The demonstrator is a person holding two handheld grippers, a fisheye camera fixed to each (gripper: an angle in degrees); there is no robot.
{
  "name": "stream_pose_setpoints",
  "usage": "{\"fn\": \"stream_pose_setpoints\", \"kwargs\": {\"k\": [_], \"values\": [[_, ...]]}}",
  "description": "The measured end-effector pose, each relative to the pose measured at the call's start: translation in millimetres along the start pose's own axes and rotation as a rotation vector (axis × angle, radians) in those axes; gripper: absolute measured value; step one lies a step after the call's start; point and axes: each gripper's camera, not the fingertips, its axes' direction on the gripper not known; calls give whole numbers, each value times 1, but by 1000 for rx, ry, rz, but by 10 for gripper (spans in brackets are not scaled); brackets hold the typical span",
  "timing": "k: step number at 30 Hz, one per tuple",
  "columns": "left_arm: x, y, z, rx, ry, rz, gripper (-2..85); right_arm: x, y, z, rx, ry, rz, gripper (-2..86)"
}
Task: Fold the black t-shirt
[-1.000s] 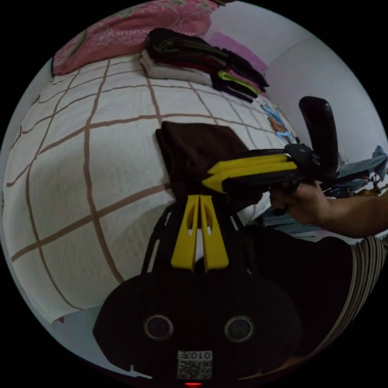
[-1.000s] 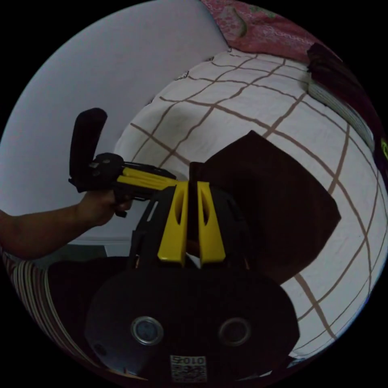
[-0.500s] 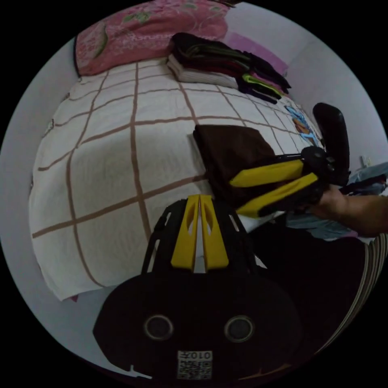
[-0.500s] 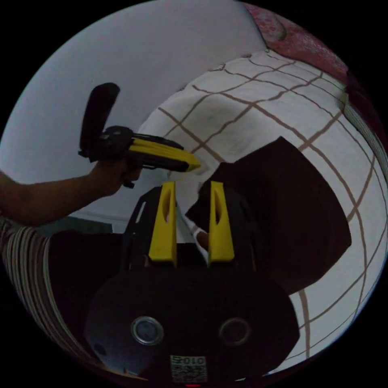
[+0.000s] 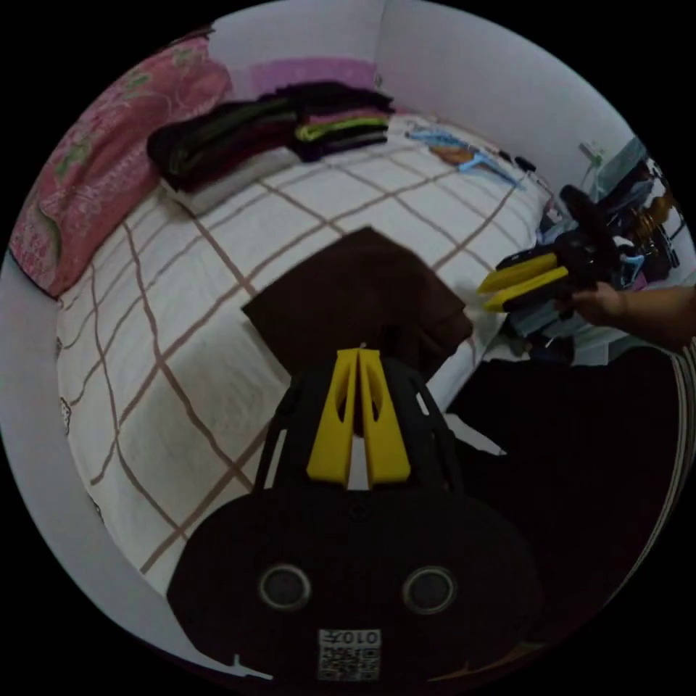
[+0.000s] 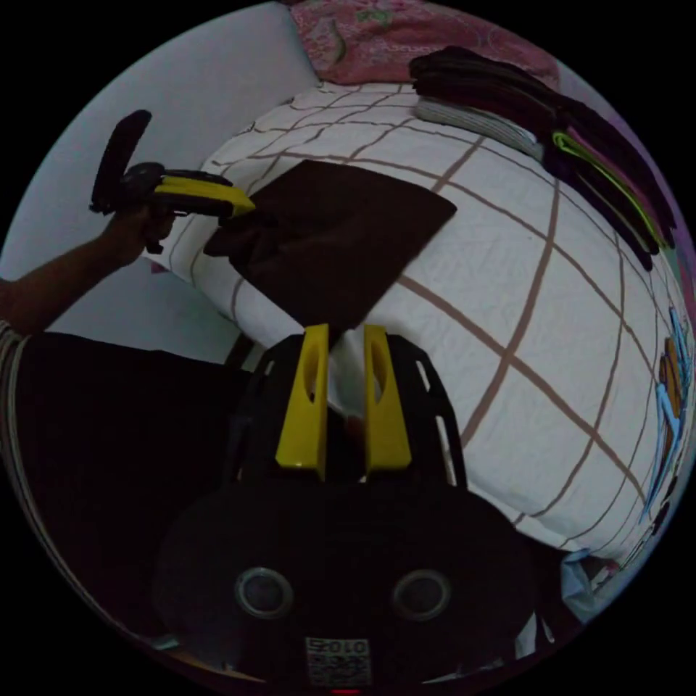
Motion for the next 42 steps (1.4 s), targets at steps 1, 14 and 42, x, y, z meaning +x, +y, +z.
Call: {"fn": "stream_pose_setpoints", "kwargs": {"k": [1,14,42], "values": [[4,-1,-5,21,15,-3,-2,-3,-1,1,-6,18,-5,87],[101,-3,-3,26,-68,236,-3,-51,-6,-8,21,108,-118,133],[139,42,50,-126,-84,143,-4,26,-16,-3,-64,16,-111,52]]}}
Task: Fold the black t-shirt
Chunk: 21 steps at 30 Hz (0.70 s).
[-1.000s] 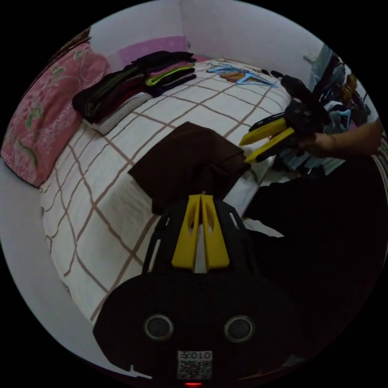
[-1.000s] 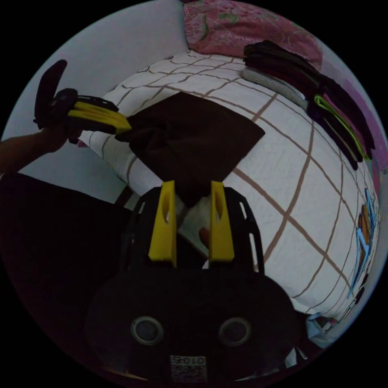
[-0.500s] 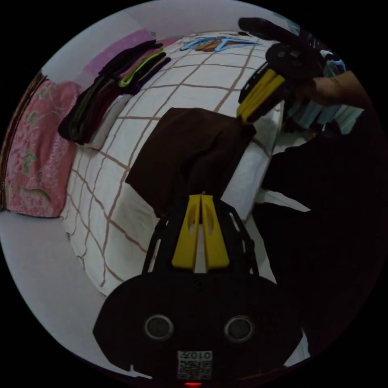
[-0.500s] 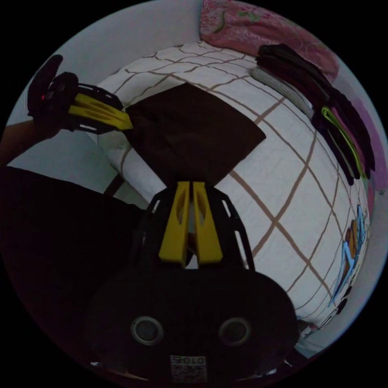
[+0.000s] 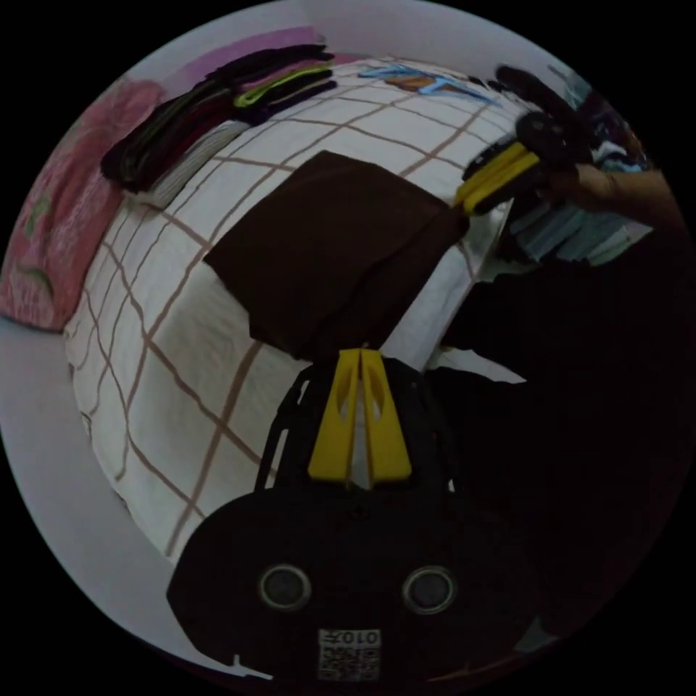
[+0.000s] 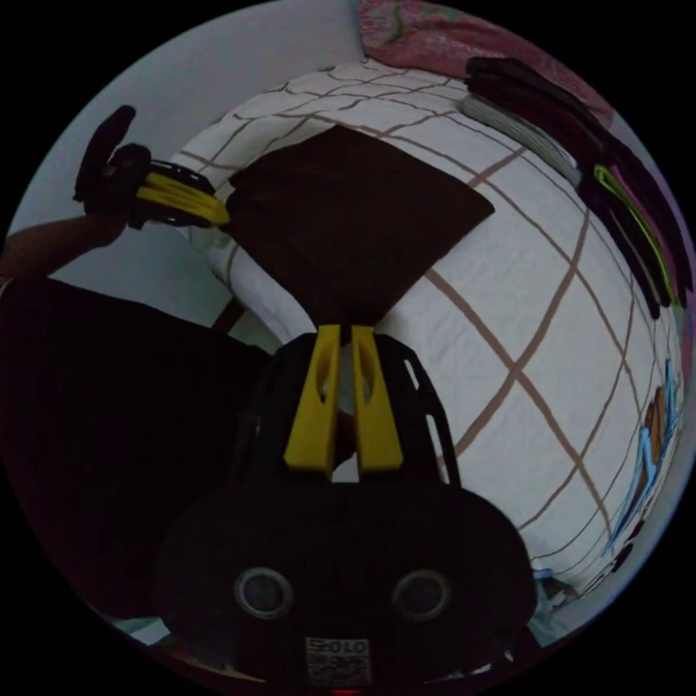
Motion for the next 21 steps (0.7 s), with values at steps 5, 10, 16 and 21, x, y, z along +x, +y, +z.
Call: {"fn": "stream_pose_setpoints", "kwargs": {"k": [5,10,16,21], "values": [[-15,40,-25,138,8,-168,-4,34,12,-21,155,-148,138,57],[-22,36,-8,161,-38,-182,-4,56,-19,-10,173,-135,113,49],[-14,68,56,56,-36,-157,-3,79,-58,33,72,-140,50,43],[-32,111,72,87,125,-312,-4,114,-77,51,24,-204,62,32]]}}
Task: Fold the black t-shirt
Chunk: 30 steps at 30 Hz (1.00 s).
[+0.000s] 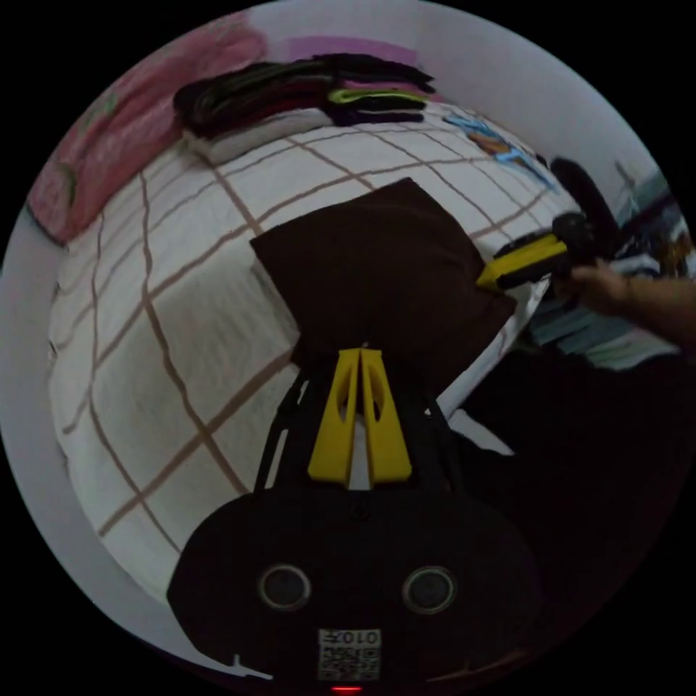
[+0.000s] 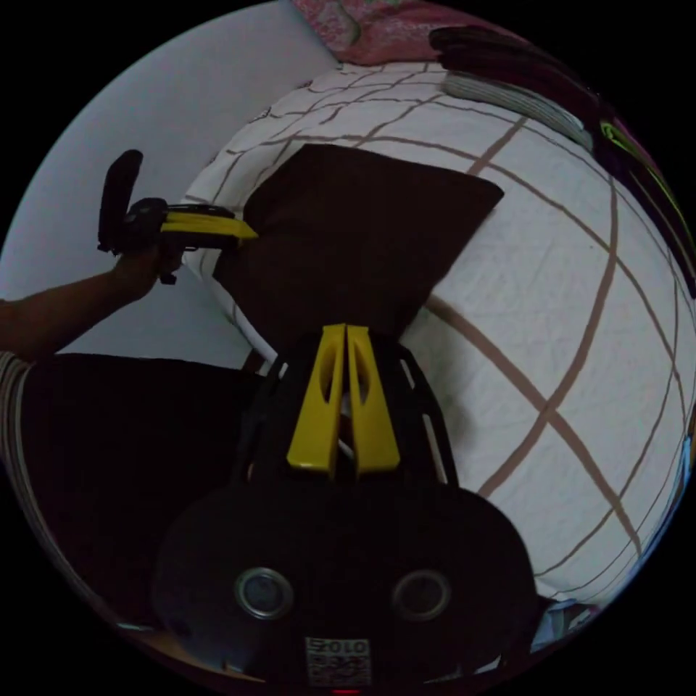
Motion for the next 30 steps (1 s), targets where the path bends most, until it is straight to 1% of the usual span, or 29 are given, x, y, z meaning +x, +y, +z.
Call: {"fn": "stream_pose_setpoints", "kwargs": {"k": [2,5,7,8,9,10,12,14,16,24,28,30], "values": [[-12,17,0,21,50,-75,-4,6,-5,-10,36,0,-13,33],[-32,58,-12,174,126,-231,-3,24,-11,-34,134,-41,-11,48],[-47,100,-19,321,247,-363,-3,41,-17,-45,208,-78,8,75],[-50,111,-19,351,294,-388,-3,54,-25,-47,216,-128,22,93],[-56,131,-16,399,398,-428,-3,68,-35,-46,202,-193,26,100],[-59,150,-10,431,483,-471,-3,75,-41,-45,191,-213,36,104],[-56,176,-4,455,513,-532,-2,102,-66,-36,119,-243,89,110],[-48,195,2,433,486,-546,-2,121,-84,-29,101,-274,119,112],[-34,216,15,374,462,-576,-2,139,-101,-21,69,-301,148,113],[7,279,70,273,507,-752,-2,190,-161,12,-44,-367,193,112],[22,313,89,312,540,-828,-1,199,-178,21,-51,-474,209,109],[26,323,96,328,553,-853,0,196,-194,26,-100,-467,175,100]]}}
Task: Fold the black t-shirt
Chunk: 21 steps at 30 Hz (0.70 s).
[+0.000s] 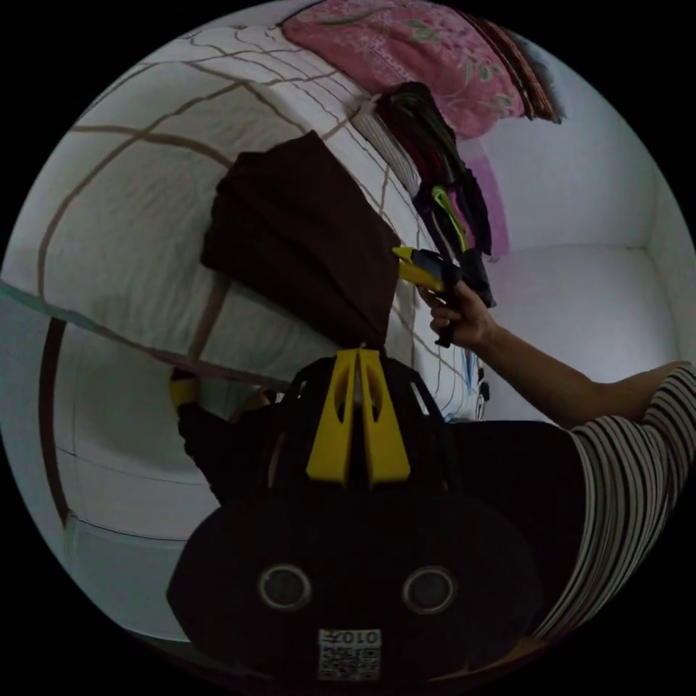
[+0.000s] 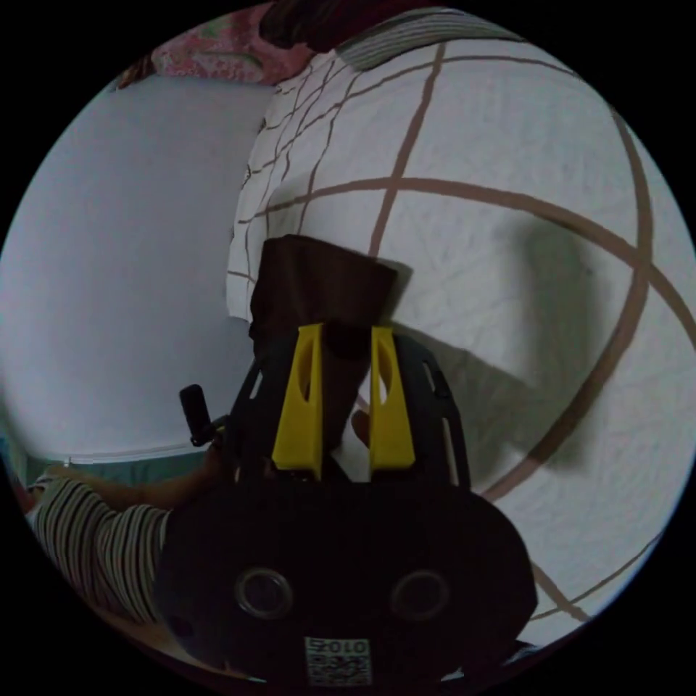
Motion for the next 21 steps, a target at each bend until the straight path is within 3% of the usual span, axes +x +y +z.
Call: {"fn": "stream_pose_setpoints", "kwargs": {"k": [6,11,16,21], "values": [[-22,25,4,72,59,-87,18,7,-45,3,-132,30,23,62],[-41,54,11,36,143,-141,72,-11,-64,-12,-123,-136,-32,47],[-93,98,18,144,441,-358,169,-37,-78,-17,-167,-170,-98,45],[-111,108,41,226,746,-391,227,-52,-84,-19,-185,-219,-90,45]]}}
